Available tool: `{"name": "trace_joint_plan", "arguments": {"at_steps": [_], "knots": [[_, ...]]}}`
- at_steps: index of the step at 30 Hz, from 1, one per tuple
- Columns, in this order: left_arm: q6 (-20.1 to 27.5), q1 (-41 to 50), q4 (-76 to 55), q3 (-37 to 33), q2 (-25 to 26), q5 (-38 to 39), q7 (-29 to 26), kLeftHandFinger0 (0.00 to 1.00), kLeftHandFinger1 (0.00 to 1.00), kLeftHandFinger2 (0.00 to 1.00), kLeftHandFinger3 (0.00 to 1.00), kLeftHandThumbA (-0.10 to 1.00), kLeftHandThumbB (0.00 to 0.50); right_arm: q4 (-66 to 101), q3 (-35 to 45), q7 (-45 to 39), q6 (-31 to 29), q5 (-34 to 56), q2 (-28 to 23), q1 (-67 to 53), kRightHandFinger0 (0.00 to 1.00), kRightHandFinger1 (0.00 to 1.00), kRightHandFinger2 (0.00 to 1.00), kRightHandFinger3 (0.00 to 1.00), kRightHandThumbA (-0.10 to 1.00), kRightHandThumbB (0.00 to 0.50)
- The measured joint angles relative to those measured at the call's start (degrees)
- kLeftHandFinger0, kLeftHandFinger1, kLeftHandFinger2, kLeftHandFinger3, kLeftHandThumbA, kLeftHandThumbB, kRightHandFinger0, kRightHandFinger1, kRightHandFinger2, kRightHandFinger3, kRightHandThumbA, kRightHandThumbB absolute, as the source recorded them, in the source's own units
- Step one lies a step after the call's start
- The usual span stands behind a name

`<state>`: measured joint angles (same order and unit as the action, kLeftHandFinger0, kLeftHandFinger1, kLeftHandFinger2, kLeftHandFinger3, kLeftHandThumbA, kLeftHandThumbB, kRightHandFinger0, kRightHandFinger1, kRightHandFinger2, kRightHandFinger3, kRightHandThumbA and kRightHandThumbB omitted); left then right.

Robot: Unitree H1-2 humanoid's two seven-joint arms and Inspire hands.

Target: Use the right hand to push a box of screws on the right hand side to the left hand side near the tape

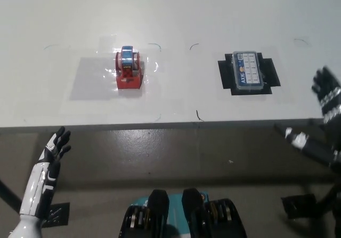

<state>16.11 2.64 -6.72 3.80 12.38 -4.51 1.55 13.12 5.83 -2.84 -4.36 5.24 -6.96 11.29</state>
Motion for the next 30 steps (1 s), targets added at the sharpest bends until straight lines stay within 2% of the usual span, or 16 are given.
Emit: {"name": "trace_joint_plan", "arguments": {"at_steps": [6, 10, 11, 12, 14, 18, 19, 22, 23, 26, 28, 30], "knots": [[0.29, 0.32, -1.30, -0.01, -0.01, -0.01, 0.00, 1.00, 1.00, 1.00, 1.00, 1.00, 0.011, -4.96, 2.10, -0.09, 1.54, 1.87, -2.05, 8.61, 1.00, 1.00, 1.00, 1.00, 1.00, 0.125], [0.28, 0.48, -2.19, -0.03, -0.06, -0.02, 0.01, 1.00, 1.00, 1.00, 1.00, 1.00, 0.017, -11.88, 2.59, -0.08, 1.72, 2.11, -3.17, 14.14, 1.00, 1.00, 1.00, 1.00, 1.00, 0.110], [0.28, 0.51, -2.67, -0.03, -0.07, -0.01, 0.01, 1.00, 1.00, 1.00, 1.00, 1.00, 0.014, -14.76, 2.65, -0.08, 1.71, 2.10, -3.44, 16.20, 1.00, 1.00, 1.00, 1.00, 1.00, 0.134], [0.28, 0.57, -3.07, -0.04, -0.08, 0.01, 0.01, 1.00, 1.00, 1.00, 1.00, 1.00, 0.022, -16.85, 2.68, -0.05, 1.69, 2.08, -3.59, 17.74, 1.00, 1.00, 1.00, 1.00, 1.00, 0.137], [0.28, 0.58, -3.41, -0.13, -0.09, 0.15, 0.07, 1.00, 1.00, 1.00, 1.00, 1.00, 0.056, -21.57, 2.74, 0.00, 1.63, 2.04, -3.82, 21.00, 1.00, 1.00, 1.00, 1.00, 1.00, 0.169], [0.25, 1.09, -4.80, -0.34, -0.15, 0.56, 0.34, 1.00, 1.00, 1.00, 1.00, 1.00, 0.057, -30.36, 2.76, -0.01, 0.74, 2.02, -3.94, 26.79, 1.00, 1.00, 1.00, 1.00, 1.00, 0.190], [0.25, 1.26, -5.31, -0.38, -0.18, 0.65, 0.43, 1.00, 1.00, 1.00, 1.00, 1.00, 0.056, -33.03, 2.76, 0.00, 0.46, 1.98, -3.96, 28.28, 1.00, 1.00, 1.00, 1.00, 1.00, 0.173], [0.20, 1.69, -6.33, -0.41, -0.25, 0.92, 0.62, 1.00, 1.00, 1.00, 1.00, 1.00, 0.069, -38.98, 2.75, 0.01, -0.06, 1.88, -3.99, 31.72, 1.00, 1.00, 1.00, 1.00, 1.00, 0.167], [0.16, 1.83, -6.67, -0.43, -0.31, 1.04, 0.69, 1.00, 1.00, 1.00, 1.00, 1.00, 0.070, -41.59, 2.76, 0.00, -0.40, 1.88, -4.01, 33.09, 1.00, 1.00, 1.00, 1.00, 1.00, 0.142], [0.13, 2.07, -7.15, -0.55, -0.62, 1.35, 0.91, 1.00, 1.00, 1.00, 1.00, 1.00, 0.059, -49.75, 2.86, -0.05, -2.16, 1.96, -4.11, 36.93, 1.00, 1.00, 1.00, 1.00, 1.00, 0.131], [0.14, 2.16, -7.15, -0.68, -0.72, 1.41, 1.07, 1.00, 1.00, 1.00, 1.00, 1.00, 0.051, -55.21, 3.11, -0.09, -3.53, 2.13, -4.16, 39.59, 1.00, 1.00, 1.00, 1.00, 1.00, 0.159], [0.14, 2.19, -7.15, -0.76, -0.72, 1.45, 1.21, 1.00, 1.00, 1.00, 1.00, 1.00, 0.053, -59.27, 3.60, -0.01, -4.33, 2.28, -4.16, 41.63, 1.00, 1.00, 1.00, 1.00, 1.00, 0.159]]}}
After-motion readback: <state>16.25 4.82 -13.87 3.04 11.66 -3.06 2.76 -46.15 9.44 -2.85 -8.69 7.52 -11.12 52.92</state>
